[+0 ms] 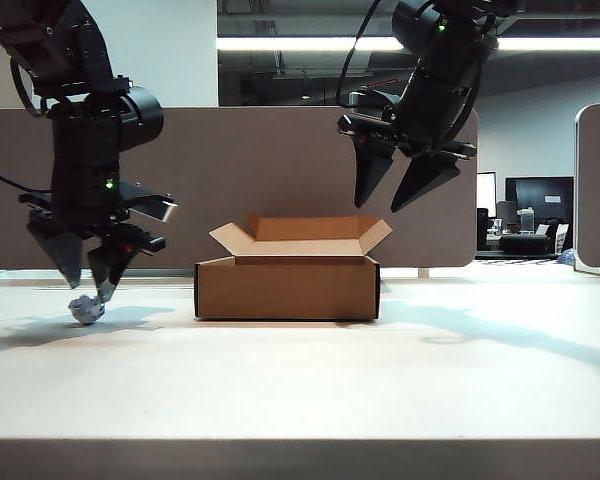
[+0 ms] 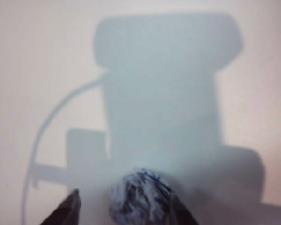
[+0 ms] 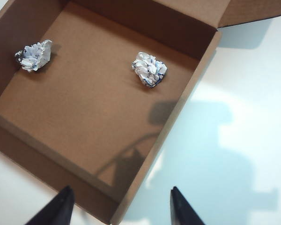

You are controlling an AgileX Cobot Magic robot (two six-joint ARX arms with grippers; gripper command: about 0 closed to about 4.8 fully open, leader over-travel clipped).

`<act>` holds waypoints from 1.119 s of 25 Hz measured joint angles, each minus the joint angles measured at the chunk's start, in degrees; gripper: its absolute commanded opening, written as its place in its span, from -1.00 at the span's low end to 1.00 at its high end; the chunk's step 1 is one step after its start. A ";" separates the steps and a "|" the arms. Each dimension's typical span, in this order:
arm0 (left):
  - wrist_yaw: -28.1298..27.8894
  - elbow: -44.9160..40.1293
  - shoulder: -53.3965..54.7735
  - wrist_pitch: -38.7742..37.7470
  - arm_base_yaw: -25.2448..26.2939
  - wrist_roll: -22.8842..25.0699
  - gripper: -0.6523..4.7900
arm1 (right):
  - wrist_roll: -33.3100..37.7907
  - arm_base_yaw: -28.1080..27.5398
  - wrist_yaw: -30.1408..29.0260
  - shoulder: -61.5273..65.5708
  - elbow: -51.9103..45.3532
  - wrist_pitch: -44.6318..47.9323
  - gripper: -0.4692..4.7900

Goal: Pick up all the paper balls on the table and put them in the paper box.

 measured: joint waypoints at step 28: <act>30.27 20.81 2.03 -3.02 0.20 -10.71 -0.40 | -0.46 -3.87 3.50 -1.92 0.13 -1.31 0.18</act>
